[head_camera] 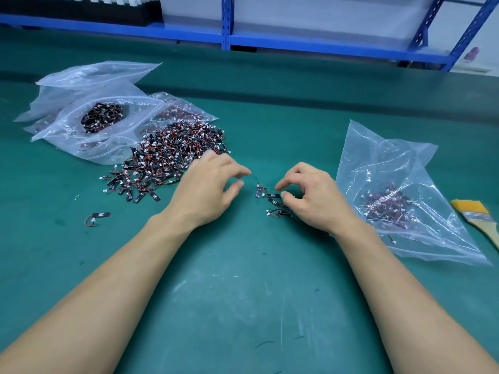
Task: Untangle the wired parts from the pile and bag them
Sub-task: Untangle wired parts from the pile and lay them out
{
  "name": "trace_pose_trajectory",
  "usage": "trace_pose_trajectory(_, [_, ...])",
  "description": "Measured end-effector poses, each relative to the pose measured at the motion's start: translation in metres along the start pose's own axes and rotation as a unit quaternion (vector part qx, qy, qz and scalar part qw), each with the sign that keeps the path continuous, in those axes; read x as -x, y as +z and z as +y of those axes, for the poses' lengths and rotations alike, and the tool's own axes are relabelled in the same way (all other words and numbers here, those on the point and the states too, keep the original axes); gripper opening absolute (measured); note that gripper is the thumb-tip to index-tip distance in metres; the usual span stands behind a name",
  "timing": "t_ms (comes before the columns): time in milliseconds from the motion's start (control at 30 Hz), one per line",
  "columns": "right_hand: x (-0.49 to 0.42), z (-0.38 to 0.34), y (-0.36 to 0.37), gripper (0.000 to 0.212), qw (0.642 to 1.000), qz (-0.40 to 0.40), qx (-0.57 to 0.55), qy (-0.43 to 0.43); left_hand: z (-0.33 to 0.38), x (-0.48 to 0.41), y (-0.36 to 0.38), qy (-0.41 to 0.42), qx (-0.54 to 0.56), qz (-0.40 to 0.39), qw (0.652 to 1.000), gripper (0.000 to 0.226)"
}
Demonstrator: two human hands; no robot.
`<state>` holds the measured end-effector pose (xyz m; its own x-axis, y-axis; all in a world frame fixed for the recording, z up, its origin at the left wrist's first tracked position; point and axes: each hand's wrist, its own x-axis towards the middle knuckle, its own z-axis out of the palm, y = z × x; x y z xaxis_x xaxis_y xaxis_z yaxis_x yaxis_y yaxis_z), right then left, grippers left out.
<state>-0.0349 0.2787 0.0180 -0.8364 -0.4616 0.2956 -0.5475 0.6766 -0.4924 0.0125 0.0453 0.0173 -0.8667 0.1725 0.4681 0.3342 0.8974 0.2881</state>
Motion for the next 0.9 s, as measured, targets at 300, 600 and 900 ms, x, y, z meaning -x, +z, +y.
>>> trace_pose_trajectory(300, [-0.001, 0.002, 0.001, 0.011, 0.998, -0.046, 0.039, 0.02, 0.002, 0.004, 0.007, 0.041, -0.036, -0.127, 0.99, 0.032])
trace_pose_trajectory(600, [-0.003, 0.003, 0.001, 0.006, 0.997, -0.028, 0.06, 0.04, 0.003, 0.007, -0.003, 0.053, -0.026, -0.096, 0.994, 0.017])
trace_pose_trajectory(900, [-0.003, 0.0, 0.004, 0.006, 0.998, -0.045, 0.051, 0.014, 0.013, 0.004, 0.006, 0.061, 0.003, -0.097, 0.993, 0.026])
